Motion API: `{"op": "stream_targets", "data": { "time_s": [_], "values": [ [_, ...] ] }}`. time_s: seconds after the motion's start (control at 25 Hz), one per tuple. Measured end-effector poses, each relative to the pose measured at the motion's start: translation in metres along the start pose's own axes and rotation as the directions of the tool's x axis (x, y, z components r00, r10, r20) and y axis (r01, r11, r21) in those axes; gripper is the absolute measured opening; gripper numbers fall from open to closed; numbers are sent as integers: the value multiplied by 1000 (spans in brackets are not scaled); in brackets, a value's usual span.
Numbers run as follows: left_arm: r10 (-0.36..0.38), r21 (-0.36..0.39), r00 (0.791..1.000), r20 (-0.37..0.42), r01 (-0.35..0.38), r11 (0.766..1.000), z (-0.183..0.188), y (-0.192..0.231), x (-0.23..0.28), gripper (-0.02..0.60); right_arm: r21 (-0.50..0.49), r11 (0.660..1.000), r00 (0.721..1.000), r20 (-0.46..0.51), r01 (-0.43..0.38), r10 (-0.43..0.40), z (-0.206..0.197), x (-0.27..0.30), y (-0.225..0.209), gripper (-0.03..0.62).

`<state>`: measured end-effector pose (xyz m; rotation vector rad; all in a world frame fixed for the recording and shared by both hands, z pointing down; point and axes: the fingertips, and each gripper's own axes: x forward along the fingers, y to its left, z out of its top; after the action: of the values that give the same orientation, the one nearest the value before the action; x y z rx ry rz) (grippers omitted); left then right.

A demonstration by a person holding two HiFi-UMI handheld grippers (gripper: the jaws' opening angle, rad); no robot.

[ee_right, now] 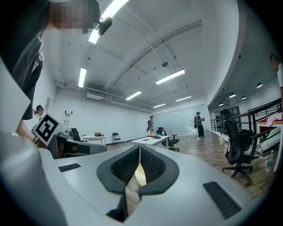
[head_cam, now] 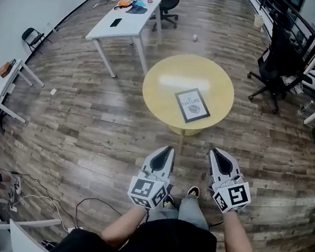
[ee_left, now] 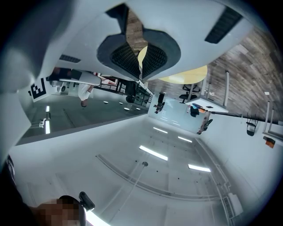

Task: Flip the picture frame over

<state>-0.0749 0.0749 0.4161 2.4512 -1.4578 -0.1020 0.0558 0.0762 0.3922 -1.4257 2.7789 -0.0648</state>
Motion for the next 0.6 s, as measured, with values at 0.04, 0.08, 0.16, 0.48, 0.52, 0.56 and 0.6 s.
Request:
{"op": "stream_targets", "data": {
  "time_s": [0.04, 0.08, 0.16, 0.48, 0.52, 0.56, 0.6],
  "values": [
    [-2, -7, 1000, -6, 1, 1000, -1, 5, 8, 40, 5, 1000, 1000, -6, 3, -3, -3, 8, -6, 18],
    [-1, -11, 1000, -12, 1, 1000, -2, 10, 16, 40, 9, 1000, 1000, -11, 4, -4, -5, 16, -12, 18],
    [3, -10, 1000, -22, -4, 1000, -3, 18, 35, 40, 18, 1000, 1000, -21, 2, -1, -11, 33, -26, 18],
    [32, -19, 997, -75, -34, 999, -4, 62, 145, 40, 30, 999, 995, -87, -39, 42, -42, 129, -110, 18],
    [33, -29, 996, -81, -35, 999, -7, 65, 159, 40, 31, 999, 994, -103, -44, 47, -46, 140, -121, 18],
    [33, -32, 996, -88, -36, 999, -10, 67, 175, 40, 36, 998, 992, -118, -47, 51, -52, 151, -134, 18],
    [34, -28, 995, -95, -36, 999, -14, 70, 191, 40, 43, 998, 990, -130, -50, 55, -57, 162, -147, 18]
  ]
}}
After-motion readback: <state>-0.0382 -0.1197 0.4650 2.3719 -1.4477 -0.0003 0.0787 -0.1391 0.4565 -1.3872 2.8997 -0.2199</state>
